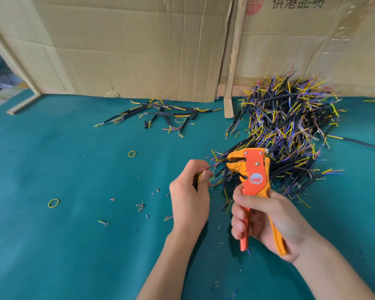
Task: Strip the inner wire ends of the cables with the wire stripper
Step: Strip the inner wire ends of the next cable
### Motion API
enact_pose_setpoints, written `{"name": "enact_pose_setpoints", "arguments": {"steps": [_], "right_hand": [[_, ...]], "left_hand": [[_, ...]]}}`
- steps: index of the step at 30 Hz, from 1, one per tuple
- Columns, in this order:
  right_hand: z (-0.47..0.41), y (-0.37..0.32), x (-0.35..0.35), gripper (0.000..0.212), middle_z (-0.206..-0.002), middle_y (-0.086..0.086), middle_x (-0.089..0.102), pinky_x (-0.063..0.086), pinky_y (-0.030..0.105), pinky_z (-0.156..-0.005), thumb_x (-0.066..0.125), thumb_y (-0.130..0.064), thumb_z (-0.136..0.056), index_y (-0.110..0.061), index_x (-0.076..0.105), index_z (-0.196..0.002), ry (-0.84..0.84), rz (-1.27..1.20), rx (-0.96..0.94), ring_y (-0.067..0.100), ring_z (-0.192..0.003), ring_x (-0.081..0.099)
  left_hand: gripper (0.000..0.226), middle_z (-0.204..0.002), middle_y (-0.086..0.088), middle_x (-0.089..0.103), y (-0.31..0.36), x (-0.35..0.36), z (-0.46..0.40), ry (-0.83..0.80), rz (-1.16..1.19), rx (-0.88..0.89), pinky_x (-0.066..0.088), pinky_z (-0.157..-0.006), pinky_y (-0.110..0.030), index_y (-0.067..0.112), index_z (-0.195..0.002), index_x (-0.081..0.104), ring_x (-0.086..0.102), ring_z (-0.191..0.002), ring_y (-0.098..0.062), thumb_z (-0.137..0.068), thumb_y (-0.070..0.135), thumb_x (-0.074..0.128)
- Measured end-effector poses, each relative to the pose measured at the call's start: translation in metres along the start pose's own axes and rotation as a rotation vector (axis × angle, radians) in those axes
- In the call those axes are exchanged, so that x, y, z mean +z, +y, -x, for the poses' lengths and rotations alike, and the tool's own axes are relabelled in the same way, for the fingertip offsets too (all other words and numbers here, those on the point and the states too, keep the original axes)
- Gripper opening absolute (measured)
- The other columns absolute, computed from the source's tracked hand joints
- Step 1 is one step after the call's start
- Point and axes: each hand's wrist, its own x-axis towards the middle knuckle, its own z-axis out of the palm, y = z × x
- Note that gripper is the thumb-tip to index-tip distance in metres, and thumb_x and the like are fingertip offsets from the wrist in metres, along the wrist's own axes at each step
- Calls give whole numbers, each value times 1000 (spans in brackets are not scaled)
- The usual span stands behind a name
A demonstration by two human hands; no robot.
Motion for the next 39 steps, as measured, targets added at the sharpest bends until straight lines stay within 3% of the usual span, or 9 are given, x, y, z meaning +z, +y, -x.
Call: {"name": "enact_pose_setpoints", "arguments": {"steps": [3, 8, 12, 17, 26, 30, 35, 39], "right_hand": [[2, -4, -5, 31, -72, 16, 49, 51, 45, -59, 84, -16, -71, -8, 59, -88, -65, 45, 41, 32, -60, 53], [4, 0, 0, 26, -72, 18, 49, 54, 46, -61, 83, -13, -73, -8, 62, -88, -154, 83, 116, 33, -61, 55], [3, 3, 4, 28, -74, 20, 51, 55, 48, -63, 84, -11, -70, -7, 64, -89, -122, 53, 125, 35, -63, 56], [4, 3, 4, 27, -73, 18, 50, 54, 48, -62, 83, -10, -72, -7, 63, -90, -129, 69, 113, 34, -62, 55], [3, 5, 7, 26, -64, 15, 43, 47, 39, -52, 80, -21, -80, -9, 56, -78, -61, 89, 107, 28, -50, 46], [4, 5, 10, 34, -59, 13, 38, 41, 35, -47, 79, -26, -80, -11, 52, -66, -24, 103, 107, 24, -44, 40], [-2, 9, 14, 62, -52, 7, 27, 30, 22, -40, 85, -27, -76, -13, 26, -69, 131, 100, 15, 17, -35, 26], [1, 6, 13, 34, -60, 12, 37, 40, 33, -46, 83, -20, -71, -10, 50, -76, 47, -56, -34, 24, -44, 39]], "left_hand": [[29, -74, 6, 65, 0, 2, -1, 75, -23, -10, 48, -63, -35, 31, -87, 56, 60, -65, -26, -93, 4, 64], [24, -69, 6, 62, -6, 2, -1, 118, -93, 15, 47, -62, -34, 26, -84, 57, 55, -64, -19, -94, 5, 63], [18, -68, 8, 59, -4, 3, 2, 110, -162, 89, 46, -62, -32, 19, -84, 58, 52, -65, -16, -92, 4, 60], [22, -71, 8, 60, -3, 3, 5, 82, -213, 140, 46, -65, -33, 22, -84, 54, 54, -68, -16, -88, 1, 55], [23, -77, 4, 66, -3, 3, 6, 55, -216, 141, 53, -67, -42, 24, -85, 53, 61, -75, -23, -84, 1, 50], [21, -76, 3, 66, -3, 2, 7, 54, -192, 140, 52, -67, -42, 23, -85, 54, 61, -74, -25, -87, 2, 52], [15, -71, 5, 62, -4, 5, 6, 51, -206, 205, 46, -63, -33, 16, -86, 60, 52, -64, -16, -93, 4, 66], [7, -74, 9, 62, -6, 4, 5, 69, -274, 198, 48, -66, -36, 19, -88, 64, 53, -66, -14, -92, 13, 64]]}}
